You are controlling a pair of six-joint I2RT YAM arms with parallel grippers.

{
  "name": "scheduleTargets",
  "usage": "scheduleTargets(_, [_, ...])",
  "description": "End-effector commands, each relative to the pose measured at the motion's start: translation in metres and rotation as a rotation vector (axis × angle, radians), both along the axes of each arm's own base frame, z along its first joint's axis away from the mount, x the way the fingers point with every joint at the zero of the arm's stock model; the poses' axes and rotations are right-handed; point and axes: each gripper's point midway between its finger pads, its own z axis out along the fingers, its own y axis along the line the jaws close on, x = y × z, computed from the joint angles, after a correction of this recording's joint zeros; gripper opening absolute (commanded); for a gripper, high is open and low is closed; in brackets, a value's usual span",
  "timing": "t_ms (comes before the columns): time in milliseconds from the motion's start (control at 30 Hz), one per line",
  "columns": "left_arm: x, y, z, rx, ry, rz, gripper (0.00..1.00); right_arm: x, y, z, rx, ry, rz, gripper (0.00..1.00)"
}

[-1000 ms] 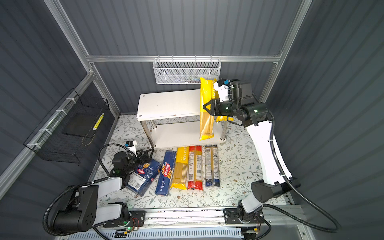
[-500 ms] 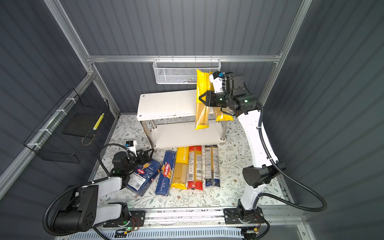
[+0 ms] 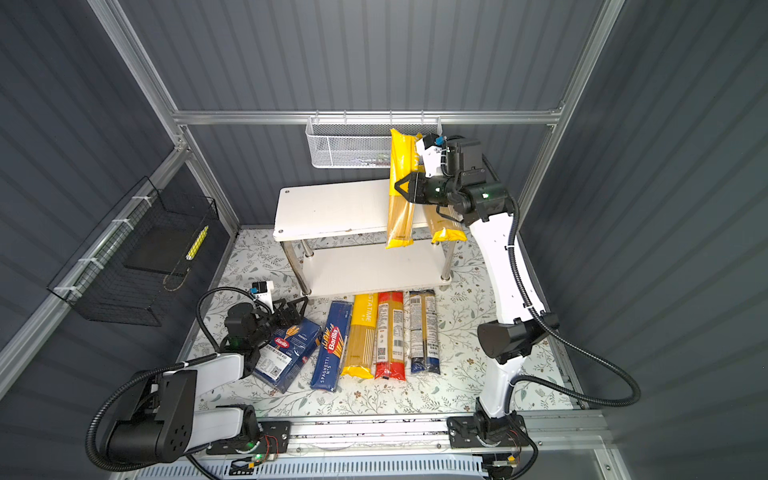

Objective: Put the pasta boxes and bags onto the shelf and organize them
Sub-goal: 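Carry the yellow bag over the top shelf beside the first bag, then lower the yellow bag onto the top shelf and open the right gripper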

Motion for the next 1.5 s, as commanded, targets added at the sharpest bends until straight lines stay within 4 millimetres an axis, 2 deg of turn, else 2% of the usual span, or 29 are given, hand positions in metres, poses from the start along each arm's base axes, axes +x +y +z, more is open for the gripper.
scheduleTargets(0, [-0.014, -0.011, -0.024, -0.017, 0.111, -0.047, 0.99, 0.015, -0.003, 0.049, 0.068, -0.194, -0.009, 0.1])
scheduleTargets(167, [-0.013, -0.012, -0.025, -0.017, 0.113, -0.052, 0.99, 0.027, -0.005, 0.034, 0.058, -0.159, -0.024, 0.12])
scheduleTargets(333, [-0.013, -0.011, -0.025, -0.017, 0.114, -0.05, 0.99, 0.039, -0.011, 0.017, 0.059, -0.116, -0.048, 0.2])
scheduleTargets(600, [-0.013, -0.011, -0.025, -0.017, 0.118, -0.05, 0.99, 0.053, -0.02, 0.001, 0.075, -0.067, -0.096, 0.46])
scheduleTargets(767, [-0.013, -0.011, -0.026, -0.016, 0.12, -0.05, 0.99, 0.055, -0.023, -0.004, 0.094, -0.048, -0.1, 0.48])
scheduleTargets(867, [-0.012, -0.011, -0.026, -0.016, 0.12, -0.05, 0.99, 0.052, -0.022, 0.001, 0.109, -0.057, -0.093, 0.48])
scheduleTargets(967, [-0.013, -0.011, -0.026, -0.016, 0.124, -0.048, 0.99, 0.046, -0.018, 0.007, 0.128, -0.065, -0.066, 0.53])
scheduleTargets(1167, [-0.012, -0.011, -0.026, -0.016, 0.123, -0.048, 0.99, 0.021, -0.013, 0.022, 0.099, -0.101, -0.039, 0.65])
scheduleTargets(1300, [-0.013, -0.011, -0.027, -0.016, 0.125, -0.05, 0.99, -0.011, -0.01, 0.031, 0.062, -0.138, 0.001, 0.7])
scheduleTargets(1467, [-0.012, -0.011, -0.026, -0.015, 0.123, -0.049, 0.99, -0.058, -0.012, 0.021, 0.0, -0.155, 0.03, 0.73])
